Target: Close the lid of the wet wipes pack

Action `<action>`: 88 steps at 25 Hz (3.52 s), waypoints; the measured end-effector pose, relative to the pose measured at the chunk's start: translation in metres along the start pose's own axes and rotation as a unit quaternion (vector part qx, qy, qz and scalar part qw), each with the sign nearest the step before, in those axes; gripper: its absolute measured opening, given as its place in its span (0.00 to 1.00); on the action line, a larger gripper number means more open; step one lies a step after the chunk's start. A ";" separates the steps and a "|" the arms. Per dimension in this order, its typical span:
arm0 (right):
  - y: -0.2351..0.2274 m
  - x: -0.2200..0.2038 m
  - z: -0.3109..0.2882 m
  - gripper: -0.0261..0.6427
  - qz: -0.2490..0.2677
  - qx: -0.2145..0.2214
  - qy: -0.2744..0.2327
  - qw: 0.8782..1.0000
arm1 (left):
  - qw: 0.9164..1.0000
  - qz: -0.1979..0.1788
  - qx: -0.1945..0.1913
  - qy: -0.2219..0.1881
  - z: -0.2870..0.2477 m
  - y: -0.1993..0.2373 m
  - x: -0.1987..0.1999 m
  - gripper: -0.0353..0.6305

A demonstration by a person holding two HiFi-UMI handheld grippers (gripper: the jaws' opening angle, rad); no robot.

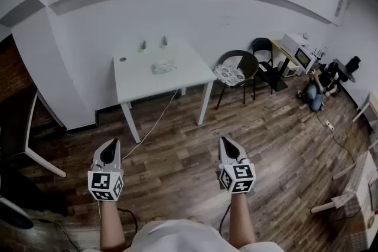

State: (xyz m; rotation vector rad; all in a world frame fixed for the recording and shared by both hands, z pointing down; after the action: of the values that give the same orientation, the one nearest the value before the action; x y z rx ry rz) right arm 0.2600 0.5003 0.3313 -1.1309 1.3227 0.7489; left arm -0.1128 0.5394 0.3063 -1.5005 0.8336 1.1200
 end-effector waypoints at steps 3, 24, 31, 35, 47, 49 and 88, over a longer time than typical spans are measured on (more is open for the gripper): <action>0.002 -0.001 -0.004 0.04 -0.001 0.000 0.000 1.000 | 1.000 0.002 -0.001 -0.001 -0.002 0.002 -0.001 0.06; 0.008 -0.002 0.007 0.04 0.003 0.000 -0.013 1.000 | 1.000 0.006 -0.006 0.000 0.007 -0.005 -0.002 0.06; 0.011 -0.005 0.008 0.08 0.008 -0.004 -0.013 1.000 | 1.000 0.006 -0.009 -0.003 0.009 -0.007 -0.003 0.07; 0.012 -0.005 0.008 0.12 0.010 -0.008 -0.014 1.000 | 1.000 0.007 -0.011 0.000 0.010 -0.007 -0.005 0.06; 0.024 -0.009 0.001 0.18 0.011 -0.010 -0.005 1.000 | 1.000 0.005 -0.023 0.000 0.007 0.001 -0.009 0.07; 0.028 -0.010 -0.003 0.18 0.010 -0.011 -0.007 1.000 | 1.000 0.006 -0.025 -0.001 0.006 0.007 -0.012 0.06; -0.033 -0.012 -0.227 0.18 -0.025 -0.017 0.017 0.999 | 0.998 0.029 -0.041 0.033 -0.216 0.061 -0.074 0.06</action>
State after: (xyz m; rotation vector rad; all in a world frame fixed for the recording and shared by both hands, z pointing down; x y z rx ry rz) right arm 0.2092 0.2802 0.3753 -1.2037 1.3105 0.7203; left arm -0.1442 0.3122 0.3616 -1.5968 0.8914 1.1642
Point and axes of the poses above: the fingertips, and each gripper's own axes: z backward along the fingers, y to its left, x out of its top, the point moved 3 cm from there along z, backward along the fingers, and after that the axes turned 11 degrees about -z, right-handed, at the moved point
